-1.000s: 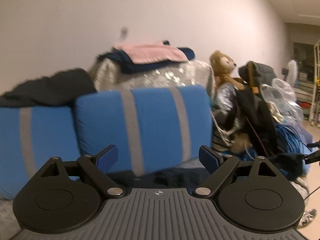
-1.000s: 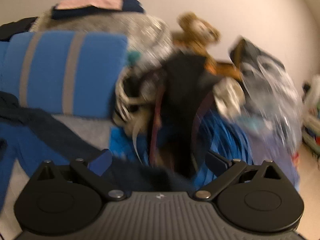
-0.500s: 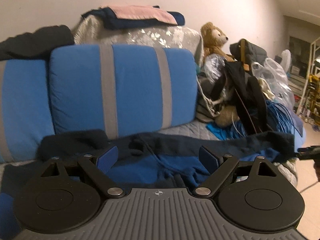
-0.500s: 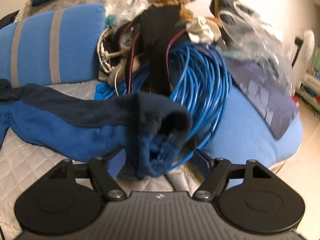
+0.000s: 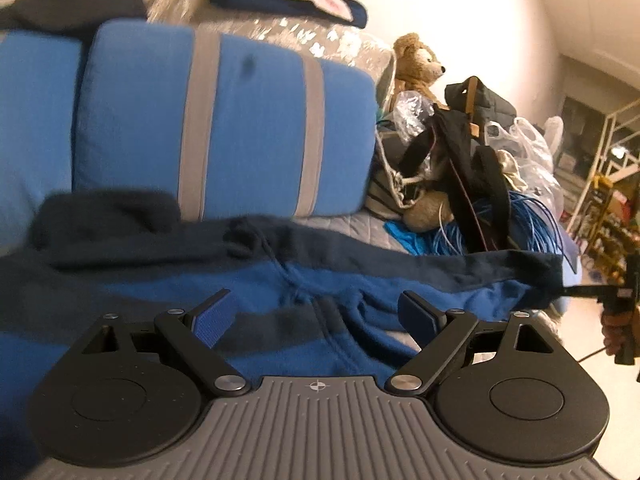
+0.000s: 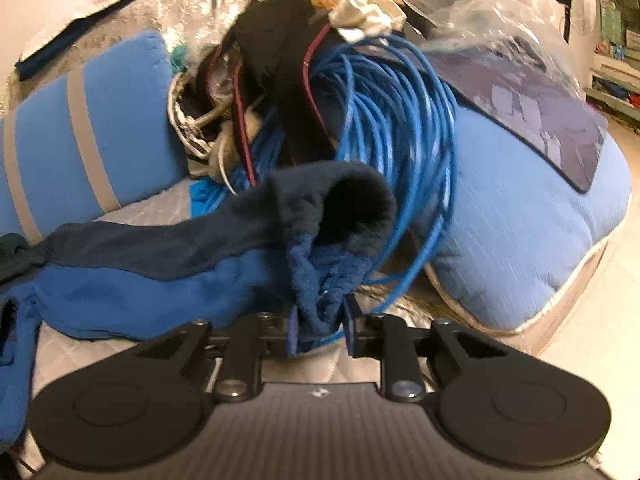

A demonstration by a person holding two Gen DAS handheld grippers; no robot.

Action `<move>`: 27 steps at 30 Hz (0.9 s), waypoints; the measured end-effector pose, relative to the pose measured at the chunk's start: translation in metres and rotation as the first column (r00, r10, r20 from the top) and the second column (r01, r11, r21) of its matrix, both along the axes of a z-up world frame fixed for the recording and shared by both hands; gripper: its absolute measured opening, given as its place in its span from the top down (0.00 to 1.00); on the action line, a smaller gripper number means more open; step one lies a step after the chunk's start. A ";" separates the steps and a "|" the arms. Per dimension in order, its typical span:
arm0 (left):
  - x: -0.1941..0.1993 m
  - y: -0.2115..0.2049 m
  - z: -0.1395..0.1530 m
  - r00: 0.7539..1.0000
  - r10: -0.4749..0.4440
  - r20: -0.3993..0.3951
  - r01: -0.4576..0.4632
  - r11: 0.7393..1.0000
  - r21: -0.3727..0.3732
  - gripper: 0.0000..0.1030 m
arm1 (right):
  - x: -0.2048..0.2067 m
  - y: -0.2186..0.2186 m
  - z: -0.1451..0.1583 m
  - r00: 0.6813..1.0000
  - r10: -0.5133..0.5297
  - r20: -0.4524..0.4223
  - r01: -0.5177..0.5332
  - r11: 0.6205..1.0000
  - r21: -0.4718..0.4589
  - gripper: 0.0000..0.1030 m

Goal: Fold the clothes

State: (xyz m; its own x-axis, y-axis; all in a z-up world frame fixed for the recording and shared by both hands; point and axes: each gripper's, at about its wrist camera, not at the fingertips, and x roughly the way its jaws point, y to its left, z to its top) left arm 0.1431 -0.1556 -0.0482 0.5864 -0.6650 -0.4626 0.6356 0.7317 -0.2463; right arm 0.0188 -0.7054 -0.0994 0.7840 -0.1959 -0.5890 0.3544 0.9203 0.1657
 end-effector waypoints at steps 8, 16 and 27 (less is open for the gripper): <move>0.013 0.021 -0.010 0.992 0.100 -0.071 -0.104 0.993 -0.053 0.13 | 0.024 0.041 0.042 0.990 0.119 0.074 -0.119 0.993 -0.011 0.86; 0.018 0.031 -0.011 0.982 0.166 -0.095 -0.172 0.983 -0.059 0.13 | 0.071 0.113 0.077 0.958 0.278 0.077 -0.273 0.960 -0.061 0.87; 0.012 0.026 -0.011 0.980 0.197 0.000 -0.197 0.980 0.011 0.13 | 0.110 0.216 0.083 0.877 0.478 0.053 -0.474 0.878 -0.071 0.87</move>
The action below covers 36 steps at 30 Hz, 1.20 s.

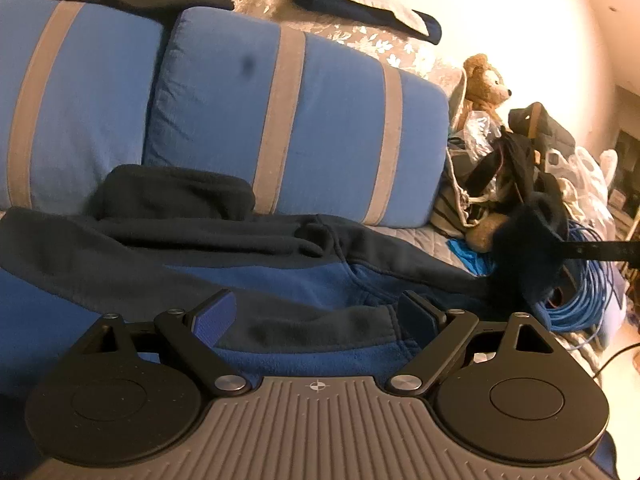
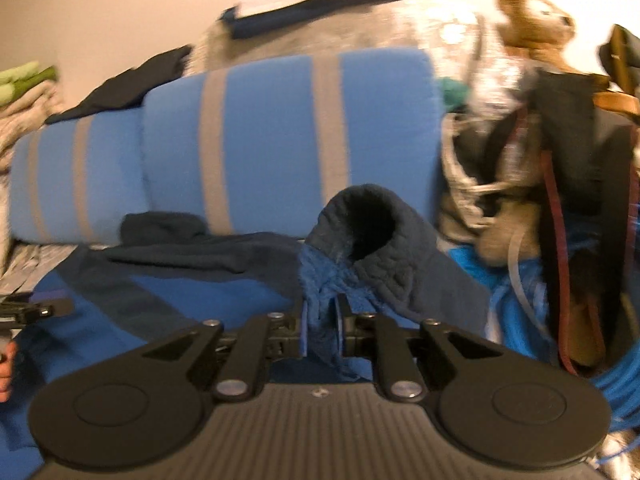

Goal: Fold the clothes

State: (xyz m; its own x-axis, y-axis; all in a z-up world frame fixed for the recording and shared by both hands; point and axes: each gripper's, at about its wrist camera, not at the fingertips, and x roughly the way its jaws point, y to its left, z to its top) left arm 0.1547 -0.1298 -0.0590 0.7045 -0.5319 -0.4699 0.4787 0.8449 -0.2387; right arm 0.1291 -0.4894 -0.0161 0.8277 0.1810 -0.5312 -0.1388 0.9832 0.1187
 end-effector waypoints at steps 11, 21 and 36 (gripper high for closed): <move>-0.001 -0.006 -0.004 0.999 0.020 0.028 -0.022 0.995 0.096 0.13 | 0.033 0.079 -0.017 0.990 0.138 -0.043 -0.134 0.988 0.073 0.87; -0.007 -0.014 -0.003 0.996 -0.018 0.092 0.004 0.988 0.156 0.13 | 0.058 0.137 -0.025 0.973 0.217 -0.072 -0.213 0.975 0.067 0.87; -0.009 -0.015 0.000 0.990 0.018 0.140 -0.044 0.981 0.189 0.13 | 0.036 0.140 -0.030 0.942 0.331 -0.053 -0.323 0.854 -0.409 0.00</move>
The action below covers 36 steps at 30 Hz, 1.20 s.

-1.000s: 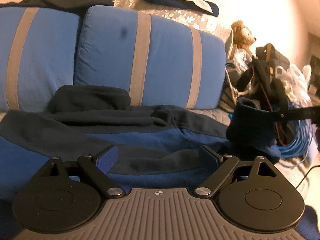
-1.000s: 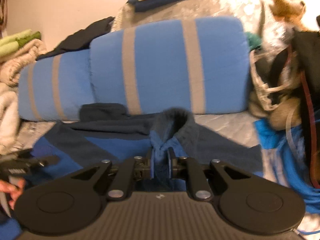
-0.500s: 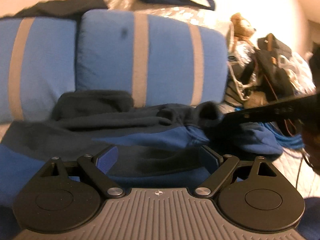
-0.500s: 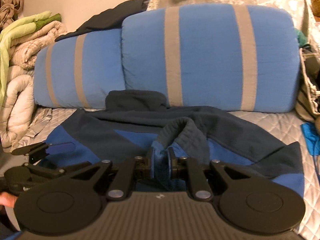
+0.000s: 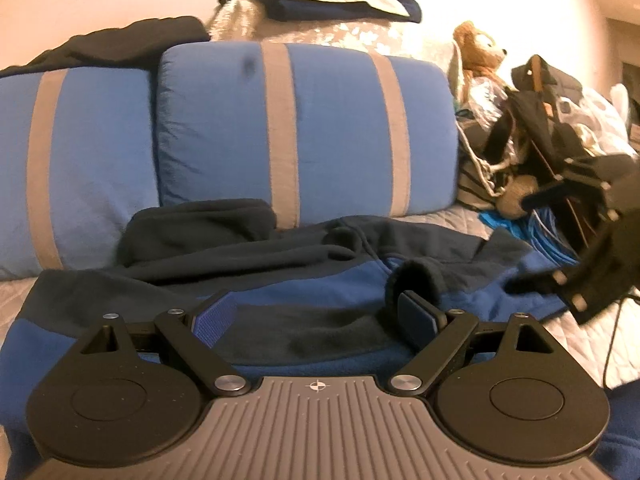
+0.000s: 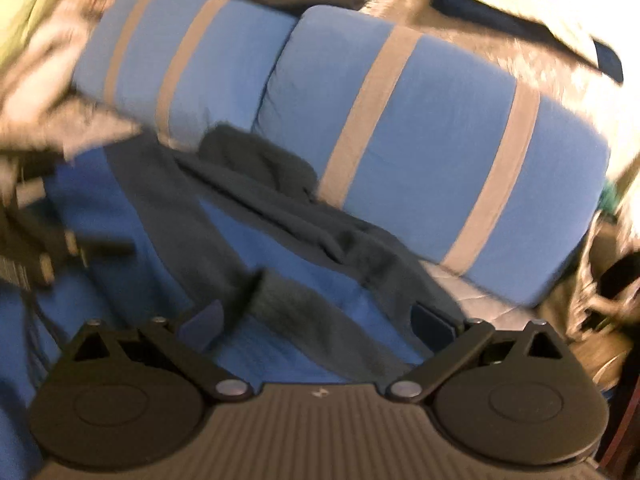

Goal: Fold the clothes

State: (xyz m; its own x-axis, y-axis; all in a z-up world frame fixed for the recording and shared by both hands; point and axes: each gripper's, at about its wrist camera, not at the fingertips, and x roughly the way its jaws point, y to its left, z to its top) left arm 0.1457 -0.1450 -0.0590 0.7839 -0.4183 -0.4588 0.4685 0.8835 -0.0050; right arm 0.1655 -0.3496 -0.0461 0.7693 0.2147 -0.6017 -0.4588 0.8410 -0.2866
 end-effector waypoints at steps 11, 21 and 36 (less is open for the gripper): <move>0.004 0.001 -0.003 0.999 0.035 -0.027 -0.035 0.999 0.007 0.13 | -0.035 0.000 -0.020 0.961 0.272 0.039 -0.258 0.942 -0.214 0.00; 0.000 -0.002 -0.003 1.000 -0.008 0.006 0.008 0.999 0.034 0.13 | -0.030 0.024 -0.050 0.950 0.303 -0.075 -0.312 0.927 -0.209 0.00; 0.000 0.000 0.001 1.000 -0.007 -0.006 0.007 1.000 -0.013 0.13 | -0.026 0.037 -0.074 0.966 0.257 -0.002 -0.250 0.937 -0.242 0.49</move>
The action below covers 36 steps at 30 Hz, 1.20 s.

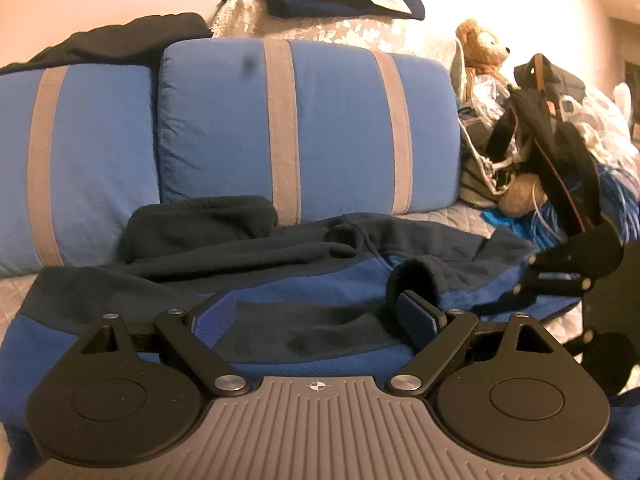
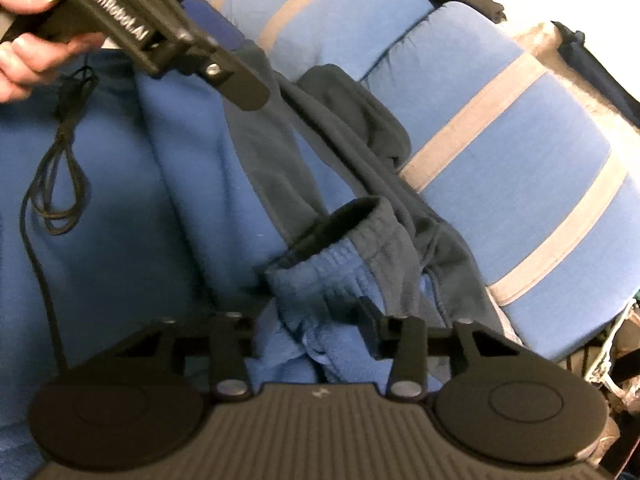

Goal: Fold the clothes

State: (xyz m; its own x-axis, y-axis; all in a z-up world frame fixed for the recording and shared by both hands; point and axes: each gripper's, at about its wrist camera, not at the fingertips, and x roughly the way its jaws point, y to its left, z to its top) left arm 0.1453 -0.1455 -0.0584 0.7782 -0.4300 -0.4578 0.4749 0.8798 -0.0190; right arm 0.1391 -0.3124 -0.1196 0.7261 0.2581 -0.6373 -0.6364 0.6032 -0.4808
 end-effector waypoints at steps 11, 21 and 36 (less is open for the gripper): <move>0.011 0.006 0.001 0.991 -0.044 -0.129 0.024 0.988 -0.153 0.14 | -0.011 0.018 -0.024 0.990 0.110 0.086 -0.090 0.972 -0.216 0.81; 0.027 -0.003 0.025 0.967 -0.069 -0.247 0.012 0.974 -0.228 0.14 | 0.001 0.013 0.007 0.996 -0.005 0.085 0.011 0.998 -0.064 0.88; 0.082 -0.018 0.003 0.780 -0.204 -0.591 -0.138 0.866 -0.481 0.14 | 0.006 -0.002 0.051 0.975 -0.153 0.159 0.139 0.985 0.098 0.89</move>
